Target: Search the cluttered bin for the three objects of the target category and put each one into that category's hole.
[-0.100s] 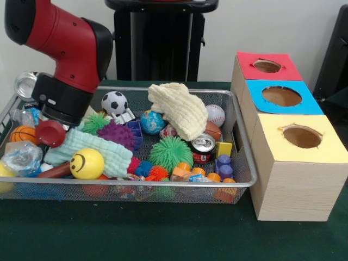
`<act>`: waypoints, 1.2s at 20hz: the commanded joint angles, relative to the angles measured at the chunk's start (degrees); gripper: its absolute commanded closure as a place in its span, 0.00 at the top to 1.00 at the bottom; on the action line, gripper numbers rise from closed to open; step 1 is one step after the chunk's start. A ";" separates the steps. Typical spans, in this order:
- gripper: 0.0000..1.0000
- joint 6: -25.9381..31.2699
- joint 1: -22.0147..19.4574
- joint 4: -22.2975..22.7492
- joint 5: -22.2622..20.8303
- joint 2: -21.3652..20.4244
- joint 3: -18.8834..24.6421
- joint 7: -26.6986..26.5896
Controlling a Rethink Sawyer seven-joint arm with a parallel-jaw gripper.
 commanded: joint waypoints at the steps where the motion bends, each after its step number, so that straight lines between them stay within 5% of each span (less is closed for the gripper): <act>1: 1.00 22.31 -31.39 12.27 -9.06 -3.23 42.86 -14.14; 3: 1.00 27.46 -39.19 16.49 -5.02 -0.56 51.17 -16.53; 9: 1.00 31.02 -48.16 21.48 1.06 6.20 59.07 -17.20; 24: 1.00 35.70 -55.50 24.43 4.05 15.63 65.29 -18.55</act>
